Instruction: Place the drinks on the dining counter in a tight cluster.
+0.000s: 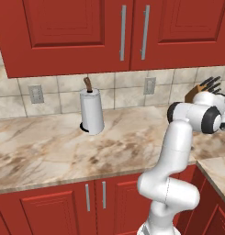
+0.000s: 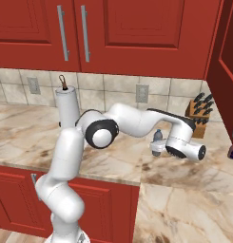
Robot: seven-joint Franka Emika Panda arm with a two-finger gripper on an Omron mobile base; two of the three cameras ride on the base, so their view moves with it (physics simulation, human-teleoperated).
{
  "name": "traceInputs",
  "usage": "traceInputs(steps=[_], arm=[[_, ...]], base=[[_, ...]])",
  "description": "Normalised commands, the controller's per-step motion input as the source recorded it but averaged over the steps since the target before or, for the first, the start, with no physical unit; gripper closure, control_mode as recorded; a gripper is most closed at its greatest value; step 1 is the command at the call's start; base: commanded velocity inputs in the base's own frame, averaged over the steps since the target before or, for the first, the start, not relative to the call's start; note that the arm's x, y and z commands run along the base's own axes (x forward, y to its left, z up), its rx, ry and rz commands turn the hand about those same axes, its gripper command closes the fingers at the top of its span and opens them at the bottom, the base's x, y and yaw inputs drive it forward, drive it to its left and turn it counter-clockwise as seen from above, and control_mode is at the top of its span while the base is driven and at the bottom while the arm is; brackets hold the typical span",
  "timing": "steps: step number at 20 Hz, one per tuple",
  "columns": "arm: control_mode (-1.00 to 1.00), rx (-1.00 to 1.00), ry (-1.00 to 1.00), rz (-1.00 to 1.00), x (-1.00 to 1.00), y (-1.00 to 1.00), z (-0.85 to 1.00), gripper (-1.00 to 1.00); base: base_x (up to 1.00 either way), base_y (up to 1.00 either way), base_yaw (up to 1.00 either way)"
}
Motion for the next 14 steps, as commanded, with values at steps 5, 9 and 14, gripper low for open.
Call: traceInputs(steps=[5, 9, 14], arm=[[-1.00, 0.00, 0.00, 0.00, 0.00, 0.00, 0.00, 1.00], [-1.00, 0.00, -0.05, 0.00, -0.30, 0.03, 0.12, 1.00], [-1.00, -0.05, -0.13, 0.00, -0.97, 0.51, 0.54, 1.00]], base=[[0.00, 0.00, 0.00], [0.00, 0.00, 0.00], [0.00, 0.00, 0.00]])
